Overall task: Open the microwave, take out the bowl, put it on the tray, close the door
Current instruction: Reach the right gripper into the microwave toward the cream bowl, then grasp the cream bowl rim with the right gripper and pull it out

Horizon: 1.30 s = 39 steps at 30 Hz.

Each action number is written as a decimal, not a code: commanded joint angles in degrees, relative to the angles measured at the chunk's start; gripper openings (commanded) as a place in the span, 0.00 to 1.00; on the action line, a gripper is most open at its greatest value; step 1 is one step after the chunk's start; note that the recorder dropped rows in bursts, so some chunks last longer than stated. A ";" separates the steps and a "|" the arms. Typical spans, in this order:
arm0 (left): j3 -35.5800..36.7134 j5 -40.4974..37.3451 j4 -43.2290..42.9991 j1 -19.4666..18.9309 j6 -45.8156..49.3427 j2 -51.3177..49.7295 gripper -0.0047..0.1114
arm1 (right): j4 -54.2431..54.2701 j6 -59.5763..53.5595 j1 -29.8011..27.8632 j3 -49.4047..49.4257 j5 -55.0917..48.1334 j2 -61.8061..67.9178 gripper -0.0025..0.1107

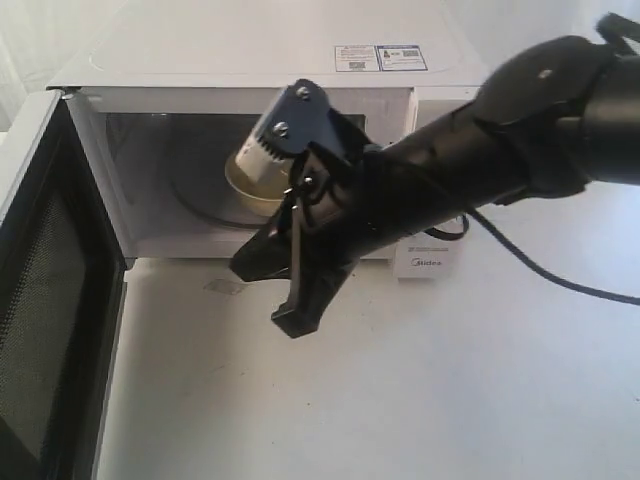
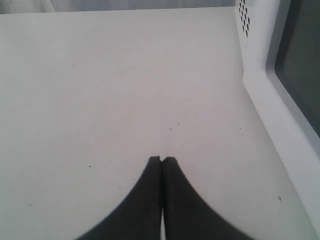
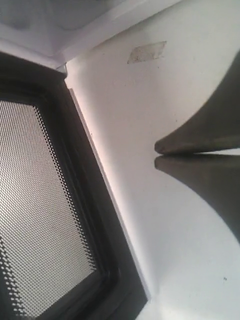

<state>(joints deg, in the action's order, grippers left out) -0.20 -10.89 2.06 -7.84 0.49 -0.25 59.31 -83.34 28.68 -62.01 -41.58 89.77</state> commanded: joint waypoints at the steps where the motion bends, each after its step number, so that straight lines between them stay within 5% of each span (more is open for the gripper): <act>1: 0.20 0.20 0.27 0.01 -0.49 0.25 0.04 | -20.84 12.58 6.42 -6.98 4.28 3.28 0.02; 6: 0.20 0.20 0.27 0.01 -0.49 0.25 0.04 | -49.10 38.26 11.59 -12.11 11.31 6.81 0.02; 12: 0.20 0.20 0.27 0.01 -0.49 0.25 0.04 | -63.43 50.10 12.60 -17.07 11.52 11.25 0.04; 21: 0.20 0.20 0.27 0.01 -0.49 0.25 0.04 | -70.84 50.10 12.60 -18.11 18.49 15.65 0.55; 30: 0.20 0.20 0.27 0.01 -0.49 0.25 0.04 | -78.61 51.40 12.44 -18.16 23.41 19.53 0.57; 39: 0.20 0.20 0.27 0.01 -0.49 0.25 0.04 | -101.21 72.91 12.44 -18.16 22.38 21.15 0.57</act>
<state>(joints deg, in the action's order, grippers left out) -0.20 -10.89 2.06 -7.84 0.49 -0.25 -35.15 -16.53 41.12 -79.96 -19.32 110.79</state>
